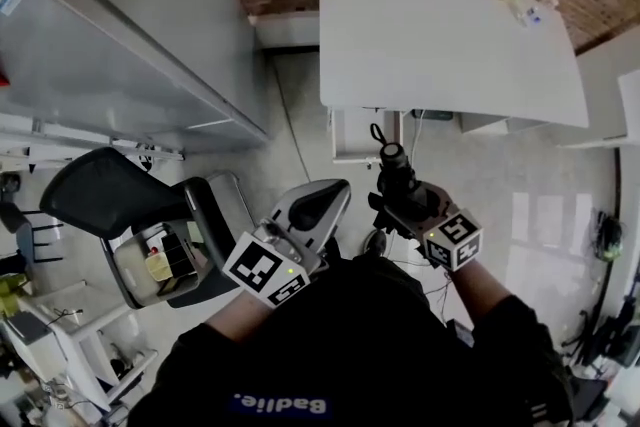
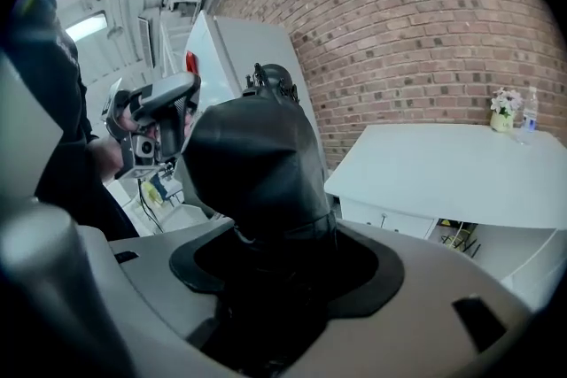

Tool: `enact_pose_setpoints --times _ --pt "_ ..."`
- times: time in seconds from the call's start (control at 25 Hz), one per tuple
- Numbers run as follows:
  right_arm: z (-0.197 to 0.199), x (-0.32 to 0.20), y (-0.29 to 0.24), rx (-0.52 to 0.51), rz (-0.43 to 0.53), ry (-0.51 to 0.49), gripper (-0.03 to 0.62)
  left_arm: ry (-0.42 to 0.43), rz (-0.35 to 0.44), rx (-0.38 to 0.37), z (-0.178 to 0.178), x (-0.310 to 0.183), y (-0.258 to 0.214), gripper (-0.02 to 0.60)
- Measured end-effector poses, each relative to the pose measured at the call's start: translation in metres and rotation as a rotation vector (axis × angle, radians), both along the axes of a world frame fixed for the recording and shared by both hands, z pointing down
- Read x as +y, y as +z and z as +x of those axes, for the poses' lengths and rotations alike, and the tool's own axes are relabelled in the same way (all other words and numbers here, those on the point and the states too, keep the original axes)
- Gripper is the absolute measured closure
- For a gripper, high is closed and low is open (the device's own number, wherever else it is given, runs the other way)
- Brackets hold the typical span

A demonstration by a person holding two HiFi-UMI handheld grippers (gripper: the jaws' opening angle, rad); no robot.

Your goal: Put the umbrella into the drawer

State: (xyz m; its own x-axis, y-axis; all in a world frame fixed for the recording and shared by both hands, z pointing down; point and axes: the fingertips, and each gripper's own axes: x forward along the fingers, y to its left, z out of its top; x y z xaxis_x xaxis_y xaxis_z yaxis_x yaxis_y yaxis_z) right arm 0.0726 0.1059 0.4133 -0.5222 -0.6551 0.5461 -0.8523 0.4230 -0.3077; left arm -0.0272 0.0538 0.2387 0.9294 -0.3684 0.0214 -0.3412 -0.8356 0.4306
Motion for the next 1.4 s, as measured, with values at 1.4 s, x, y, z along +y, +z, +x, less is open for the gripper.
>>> enact_pose_setpoints --times 1.4 --pt "0.066 -0.108 0.317 0.465 -0.253 -0.303 0.307 -0.148 -0.168 -0.081 0.021 -0.061 0.141 0.584"
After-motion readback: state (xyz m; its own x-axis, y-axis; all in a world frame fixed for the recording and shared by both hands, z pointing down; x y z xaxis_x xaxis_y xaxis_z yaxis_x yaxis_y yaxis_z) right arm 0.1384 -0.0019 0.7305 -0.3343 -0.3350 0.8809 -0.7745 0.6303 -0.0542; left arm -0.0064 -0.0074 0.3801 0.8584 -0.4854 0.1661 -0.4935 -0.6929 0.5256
